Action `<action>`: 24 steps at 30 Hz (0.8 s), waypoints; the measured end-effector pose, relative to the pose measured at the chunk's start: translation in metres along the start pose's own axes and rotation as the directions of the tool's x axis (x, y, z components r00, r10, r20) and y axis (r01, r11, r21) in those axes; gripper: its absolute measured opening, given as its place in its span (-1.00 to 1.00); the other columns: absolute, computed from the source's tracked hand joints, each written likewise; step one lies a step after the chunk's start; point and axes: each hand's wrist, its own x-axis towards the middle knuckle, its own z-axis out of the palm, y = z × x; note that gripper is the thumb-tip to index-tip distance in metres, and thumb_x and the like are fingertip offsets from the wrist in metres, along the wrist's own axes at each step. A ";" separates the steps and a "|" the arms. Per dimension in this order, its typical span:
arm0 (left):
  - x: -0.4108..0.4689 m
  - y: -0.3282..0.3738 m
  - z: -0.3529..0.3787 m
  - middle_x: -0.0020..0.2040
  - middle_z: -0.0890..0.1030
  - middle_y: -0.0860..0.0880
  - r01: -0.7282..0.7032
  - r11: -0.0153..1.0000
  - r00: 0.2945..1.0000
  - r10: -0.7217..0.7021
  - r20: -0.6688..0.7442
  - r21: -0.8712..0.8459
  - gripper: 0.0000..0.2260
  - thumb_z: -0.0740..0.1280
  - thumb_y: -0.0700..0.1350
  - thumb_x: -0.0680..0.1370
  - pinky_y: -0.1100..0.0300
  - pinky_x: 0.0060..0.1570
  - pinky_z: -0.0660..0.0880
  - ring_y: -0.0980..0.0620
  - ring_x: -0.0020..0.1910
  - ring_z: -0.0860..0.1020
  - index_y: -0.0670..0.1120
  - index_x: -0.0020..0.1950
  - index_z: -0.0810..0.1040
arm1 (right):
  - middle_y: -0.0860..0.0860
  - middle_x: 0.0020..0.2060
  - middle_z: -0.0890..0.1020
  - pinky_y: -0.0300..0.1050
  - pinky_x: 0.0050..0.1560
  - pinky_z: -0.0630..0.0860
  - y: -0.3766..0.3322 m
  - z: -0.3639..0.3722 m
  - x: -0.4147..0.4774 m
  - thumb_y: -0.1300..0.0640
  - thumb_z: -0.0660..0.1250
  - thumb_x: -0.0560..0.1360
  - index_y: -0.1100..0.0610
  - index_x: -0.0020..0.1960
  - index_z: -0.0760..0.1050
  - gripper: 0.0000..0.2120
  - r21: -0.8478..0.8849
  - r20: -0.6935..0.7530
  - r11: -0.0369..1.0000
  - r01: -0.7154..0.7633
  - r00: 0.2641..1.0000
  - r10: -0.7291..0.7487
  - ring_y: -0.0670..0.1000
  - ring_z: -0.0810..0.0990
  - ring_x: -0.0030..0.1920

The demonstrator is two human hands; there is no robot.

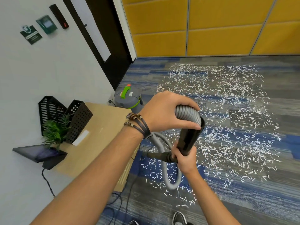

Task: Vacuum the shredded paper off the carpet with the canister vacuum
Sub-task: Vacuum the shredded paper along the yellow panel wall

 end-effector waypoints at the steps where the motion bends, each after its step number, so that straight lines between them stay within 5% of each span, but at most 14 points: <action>1: 0.002 0.002 0.001 -0.01 0.72 0.23 -0.006 1.000 1.000 0.006 0.011 0.005 -0.60 0.53 0.30 0.42 0.05 0.10 0.60 0.23 -0.02 0.65 0.14 0.16 0.74 | 0.08 -0.45 0.53 0.05 -0.29 0.49 -0.001 -0.002 -0.003 0.10 0.44 0.35 0.10 -0.33 0.53 -0.86 0.015 0.012 1.000 -0.008 1.000 0.008 0.11 0.50 -0.40; 8: 0.017 0.002 -0.007 -0.01 0.73 0.20 0.012 0.997 1.000 -0.012 0.006 0.079 -0.60 0.44 0.34 0.47 0.04 0.04 0.59 0.19 -0.05 0.64 0.17 0.21 0.72 | 0.11 -0.52 0.48 0.02 -0.35 0.45 -0.017 0.002 0.008 0.27 0.38 0.33 0.23 -0.39 0.47 -0.84 0.050 0.003 0.999 -0.002 1.000 0.002 0.10 0.46 -0.47; 15: 0.025 -0.009 -0.014 0.07 0.73 0.19 -0.012 0.995 0.997 0.004 0.079 0.103 -0.60 0.44 0.31 0.48 0.00 0.08 0.61 0.18 0.04 0.67 0.16 0.23 0.71 | 0.23 -0.46 0.55 -0.01 -0.37 0.49 -0.008 0.023 0.028 -0.01 0.46 0.30 0.31 -0.28 0.53 -0.65 0.024 -0.183 0.999 0.042 0.982 -0.037 0.08 0.52 -0.42; 18: 0.027 -0.015 -0.008 0.09 0.74 0.18 -0.020 0.991 0.993 0.004 0.120 0.134 -0.60 0.44 0.30 0.48 -0.01 0.08 0.60 0.15 0.06 0.66 0.15 0.25 0.71 | 0.09 -0.44 0.54 0.06 -0.31 0.51 -0.002 0.026 0.040 0.25 0.51 0.42 0.24 -0.28 0.53 -0.81 -0.033 -0.202 0.999 -0.014 0.979 0.007 0.06 0.51 -0.38; 21: 0.027 -0.022 -0.007 0.10 0.74 0.17 0.003 0.992 0.992 -0.018 0.127 0.125 -0.60 0.45 0.28 0.48 -0.02 0.08 0.59 0.15 0.06 0.66 0.15 0.25 0.71 | 0.02 -0.44 0.54 0.14 -0.27 0.55 -0.002 0.027 0.048 0.40 0.48 0.45 0.12 -0.32 0.49 -0.70 -0.091 -0.195 0.994 -0.054 0.980 0.035 0.05 0.52 -0.38; 24: 0.027 -0.023 -0.011 0.08 0.74 0.16 0.006 0.995 0.991 -0.019 0.135 0.097 -0.60 0.45 0.28 0.48 -0.01 0.08 0.59 0.16 0.05 0.66 0.15 0.25 0.71 | 0.00 -0.45 0.52 -0.09 -0.36 0.50 -0.006 0.029 0.045 0.43 0.46 0.46 0.17 -0.30 0.49 -0.73 -0.057 -0.165 0.998 -0.035 0.986 0.025 -0.09 0.50 -0.44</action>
